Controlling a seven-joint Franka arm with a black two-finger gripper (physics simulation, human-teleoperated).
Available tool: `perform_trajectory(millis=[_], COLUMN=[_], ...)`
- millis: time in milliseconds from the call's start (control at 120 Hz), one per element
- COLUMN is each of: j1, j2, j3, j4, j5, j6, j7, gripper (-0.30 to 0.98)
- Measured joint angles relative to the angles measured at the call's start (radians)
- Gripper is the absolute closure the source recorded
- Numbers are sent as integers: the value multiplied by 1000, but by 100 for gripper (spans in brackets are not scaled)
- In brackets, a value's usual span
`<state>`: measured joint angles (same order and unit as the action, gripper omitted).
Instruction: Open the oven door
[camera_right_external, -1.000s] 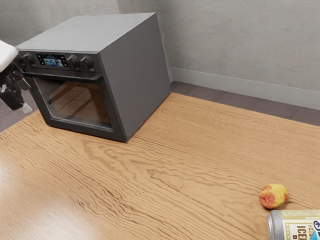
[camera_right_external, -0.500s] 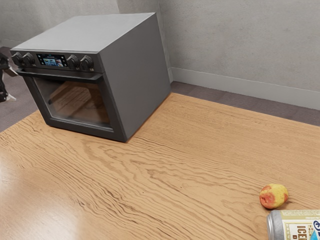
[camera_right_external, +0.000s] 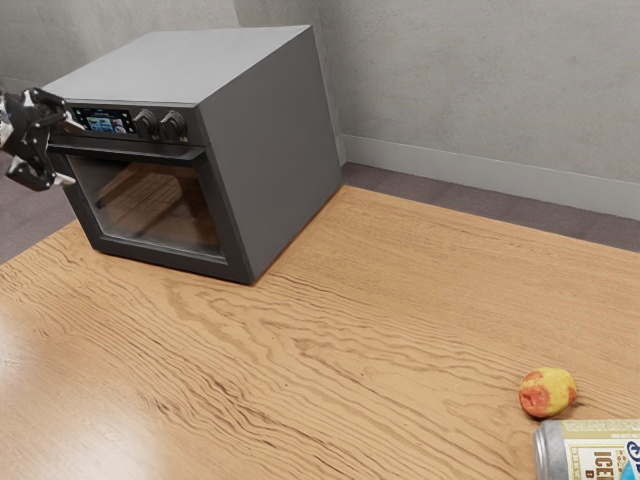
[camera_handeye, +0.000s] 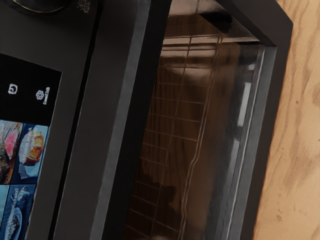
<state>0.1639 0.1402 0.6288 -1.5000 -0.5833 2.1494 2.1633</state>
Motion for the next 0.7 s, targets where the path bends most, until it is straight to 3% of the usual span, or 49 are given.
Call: perform_trajectory(millis=[550, 658, 700], j1=[9, -9, -30], j2=[72, 54, 19], j3=[-34, -27, -23], j4=[-14, -76, -133], j5=[-22, -19, -6], j6=[76, 82, 95], j7=[276, 305, 313], gripper=[0, -8, -3])
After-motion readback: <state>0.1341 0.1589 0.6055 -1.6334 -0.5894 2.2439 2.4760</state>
